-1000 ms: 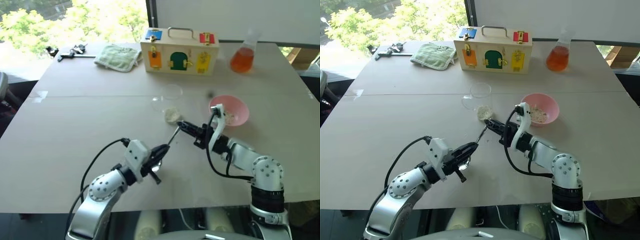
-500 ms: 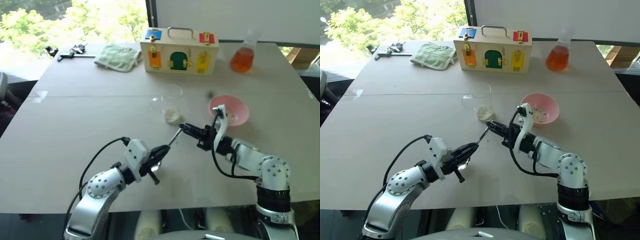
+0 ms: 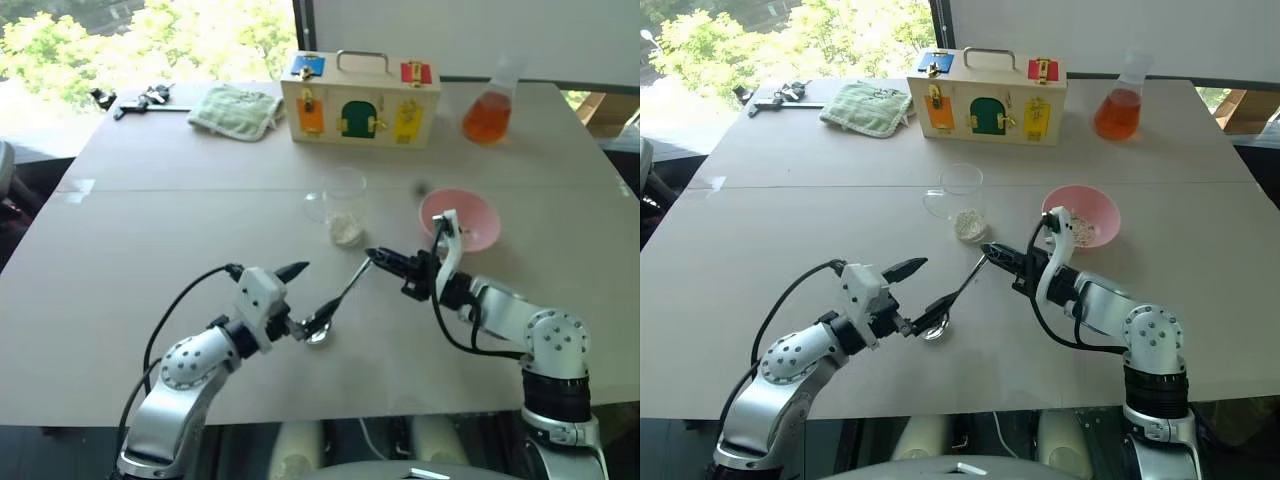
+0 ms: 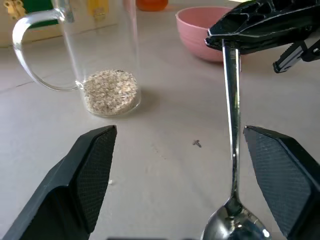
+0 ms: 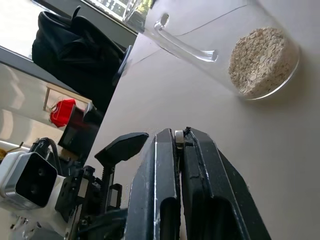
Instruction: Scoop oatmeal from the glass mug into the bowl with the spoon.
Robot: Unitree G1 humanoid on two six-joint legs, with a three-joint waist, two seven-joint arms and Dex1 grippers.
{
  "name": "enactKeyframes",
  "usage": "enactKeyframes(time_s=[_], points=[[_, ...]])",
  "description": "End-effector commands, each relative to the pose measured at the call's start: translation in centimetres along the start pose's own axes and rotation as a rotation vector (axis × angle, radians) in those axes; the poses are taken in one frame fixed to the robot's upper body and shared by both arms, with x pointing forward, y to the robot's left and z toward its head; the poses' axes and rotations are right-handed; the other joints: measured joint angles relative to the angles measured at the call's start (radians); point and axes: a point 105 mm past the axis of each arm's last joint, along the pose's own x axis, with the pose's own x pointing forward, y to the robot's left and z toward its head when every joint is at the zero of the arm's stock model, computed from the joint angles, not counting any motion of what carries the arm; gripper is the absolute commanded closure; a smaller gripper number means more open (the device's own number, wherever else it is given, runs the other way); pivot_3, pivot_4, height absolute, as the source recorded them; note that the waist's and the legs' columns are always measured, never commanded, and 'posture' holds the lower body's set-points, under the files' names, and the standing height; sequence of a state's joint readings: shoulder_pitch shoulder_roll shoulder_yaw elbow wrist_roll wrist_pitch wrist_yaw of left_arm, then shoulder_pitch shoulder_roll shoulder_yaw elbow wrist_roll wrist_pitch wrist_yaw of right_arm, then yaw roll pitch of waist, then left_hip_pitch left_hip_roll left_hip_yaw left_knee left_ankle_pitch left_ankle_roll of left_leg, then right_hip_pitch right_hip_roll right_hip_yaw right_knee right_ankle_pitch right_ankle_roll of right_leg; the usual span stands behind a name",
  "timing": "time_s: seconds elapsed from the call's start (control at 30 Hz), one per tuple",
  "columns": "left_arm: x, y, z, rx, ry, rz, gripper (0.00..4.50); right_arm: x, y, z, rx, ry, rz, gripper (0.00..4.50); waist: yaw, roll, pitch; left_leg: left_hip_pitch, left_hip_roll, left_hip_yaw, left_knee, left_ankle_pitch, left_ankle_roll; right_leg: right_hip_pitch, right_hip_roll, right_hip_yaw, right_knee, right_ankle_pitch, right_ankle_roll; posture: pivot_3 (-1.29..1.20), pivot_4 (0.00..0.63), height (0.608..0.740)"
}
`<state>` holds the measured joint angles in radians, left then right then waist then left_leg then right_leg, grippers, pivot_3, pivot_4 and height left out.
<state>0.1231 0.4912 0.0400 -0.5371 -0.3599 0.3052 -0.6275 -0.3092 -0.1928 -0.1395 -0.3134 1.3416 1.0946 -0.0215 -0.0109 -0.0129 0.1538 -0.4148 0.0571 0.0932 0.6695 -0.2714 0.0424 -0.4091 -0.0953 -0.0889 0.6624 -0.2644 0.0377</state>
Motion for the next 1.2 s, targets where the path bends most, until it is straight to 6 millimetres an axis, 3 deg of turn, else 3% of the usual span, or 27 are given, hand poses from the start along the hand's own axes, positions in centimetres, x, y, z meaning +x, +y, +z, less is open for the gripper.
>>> enactKeyframes(time_s=[0.03,0.17,0.3,0.47,0.67,1.03,1.2], points=[[-0.4,3.0,3.0,0.036,-0.083,0.056,0.28,-1.1,0.9,2.3,-0.033,-0.067,0.036,4.5,0.001,0.0,0.0,0.0,0.0,0.0,0.0,0.0,0.0,0.0,0.0,0.0,0.0,0.0,0.0,0.0,0.15,0.74],[-0.1,6.3,3.7,0.063,-0.086,0.116,0.28,-2.4,1.1,3.9,-0.071,-0.09,0.034,4.5,0.002,0.0,0.0,0.0,-0.002,0.0,0.001,0.001,-0.002,0.0,0.0,-0.001,0.0,0.0,0.0,0.0,0.15,0.74],[1.7,8.2,3.3,0.1,-0.064,0.123,0.28,-4.1,1.2,6.3,-0.151,-0.13,0.006,4.5,0.002,0.0,0.0,-0.001,-0.003,0.002,0.001,0.002,-0.003,0.0,0.001,0.001,-0.001,0.0,0.0,0.0,0.15,0.74],[4.1,8.3,2.6,0.111,-0.057,0.066,0.28,-6.1,1.5,9.4,-0.252,-0.199,-0.051,4.5,0.01,-0.001,0.0,-0.001,-0.003,0.003,0.001,0.002,-0.004,0.0,0.001,0.001,-0.001,0.0,0.0,0.0,0.15,0.74],[5.9,9.5,2.5,0.111,-0.076,0.13,0.28,-7.0,2.7,11.1,-0.325,-0.244,-0.066,4.5,0.011,-0.001,0.0,0.0,-0.002,0.003,0.001,0.002,-0.004,0.0,0.002,0.001,-0.001,0.0,0.0,0.0,0.15,0.74],[8.5,10.5,1.4,0.099,-0.063,0.18,0.28,-7.3,5.6,14.6,-0.455,-0.332,-0.073,4.5,0.022,-0.001,0.001,-0.001,-0.002,0.004,0.002,0.003,-0.004,0.0,0.002,0.002,0.0,0.001,0.001,0.0,0.15,0.74],[10.0,10.8,1.0,0.062,-0.081,0.201,0.28,-7.5,6.1,17.7,-0.504,-0.44,-0.143,4.5,0.025,-0.001,0.001,-0.001,-0.002,0.006,0.003,0.003,-0.004,0.0,0.002,0.001,0.0,0.001,0.001,0.0,0.15,0.74]])
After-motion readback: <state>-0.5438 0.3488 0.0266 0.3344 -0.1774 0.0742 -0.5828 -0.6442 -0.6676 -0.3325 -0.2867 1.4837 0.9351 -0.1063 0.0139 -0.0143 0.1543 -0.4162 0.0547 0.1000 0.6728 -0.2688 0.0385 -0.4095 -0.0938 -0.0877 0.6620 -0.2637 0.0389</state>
